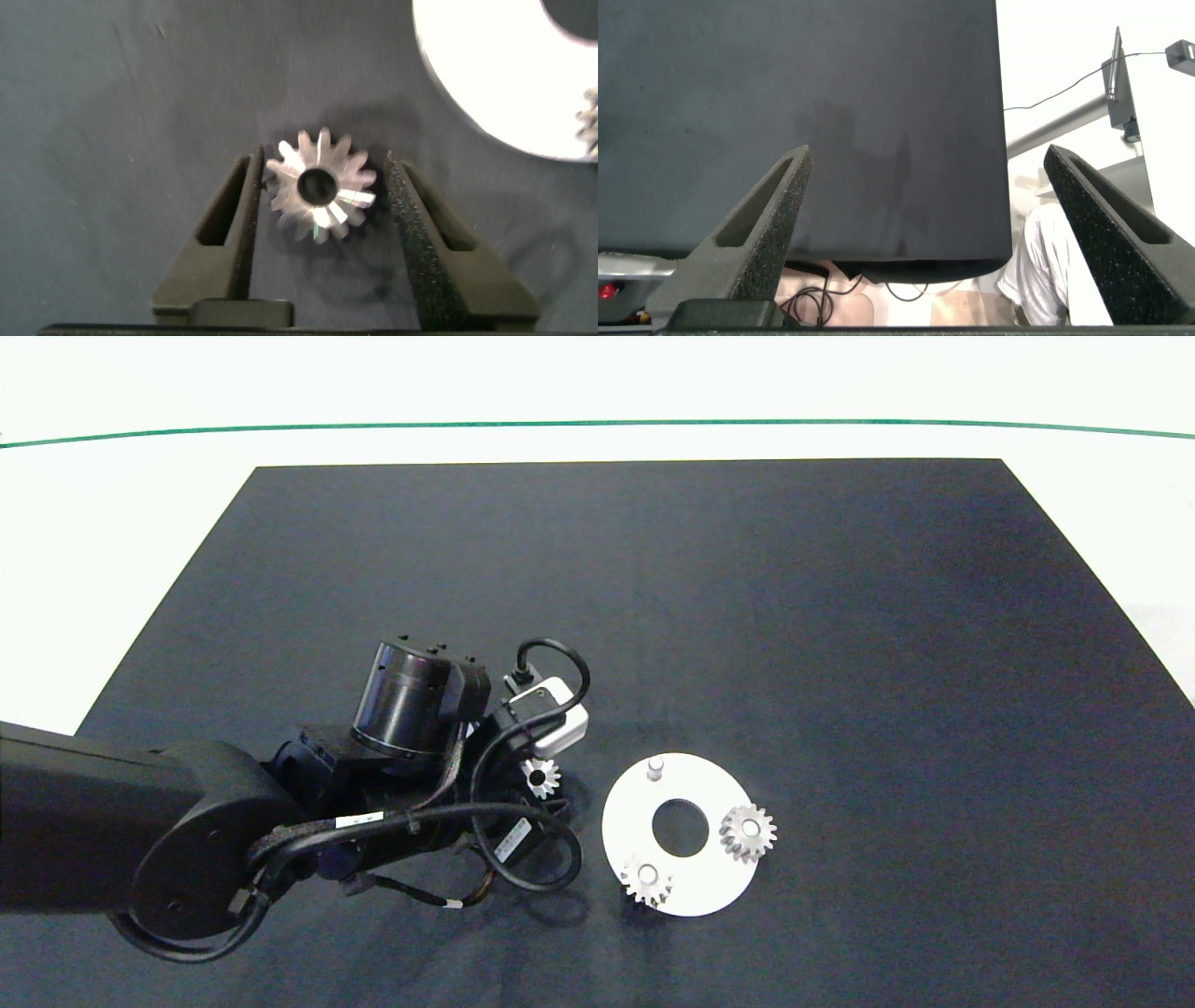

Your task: Install three planetary gears onto the carrier pins

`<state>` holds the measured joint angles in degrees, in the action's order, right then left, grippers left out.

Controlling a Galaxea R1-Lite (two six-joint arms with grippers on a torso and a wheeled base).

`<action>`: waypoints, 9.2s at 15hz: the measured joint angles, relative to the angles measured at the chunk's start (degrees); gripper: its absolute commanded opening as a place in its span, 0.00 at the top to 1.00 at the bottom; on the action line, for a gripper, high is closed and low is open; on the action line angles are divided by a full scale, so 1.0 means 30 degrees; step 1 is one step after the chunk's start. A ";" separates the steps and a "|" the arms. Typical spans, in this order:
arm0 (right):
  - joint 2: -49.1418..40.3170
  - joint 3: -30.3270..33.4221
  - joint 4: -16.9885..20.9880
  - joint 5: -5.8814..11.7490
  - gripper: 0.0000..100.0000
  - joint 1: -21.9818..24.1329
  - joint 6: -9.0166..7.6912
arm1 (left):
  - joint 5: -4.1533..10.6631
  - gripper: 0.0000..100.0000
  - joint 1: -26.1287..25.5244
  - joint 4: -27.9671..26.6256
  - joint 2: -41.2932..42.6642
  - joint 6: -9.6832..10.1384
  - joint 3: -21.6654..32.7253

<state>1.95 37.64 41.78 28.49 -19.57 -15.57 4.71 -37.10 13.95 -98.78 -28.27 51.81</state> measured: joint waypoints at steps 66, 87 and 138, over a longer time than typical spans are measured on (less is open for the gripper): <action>-0.0313 0.0195 0.0268 0.0000 0.00 0.0065 -0.0020 | -0.0650 0.46 -0.0386 0.0199 -0.0150 0.0276 -0.0345; -0.0089 -0.0102 0.0626 -0.0061 0.00 -0.0093 0.0020 | -0.0780 0.88 -0.0378 0.0484 -0.0077 0.0276 -0.0715; -0.0313 -0.1471 0.0459 -0.0236 0.00 -0.0126 0.0008 | 0.0715 0.96 -0.3499 -0.2739 -0.2686 0.0451 0.6185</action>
<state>1.01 33.23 43.15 27.78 -19.94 -15.54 6.85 -47.59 5.73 -106.84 -26.92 70.36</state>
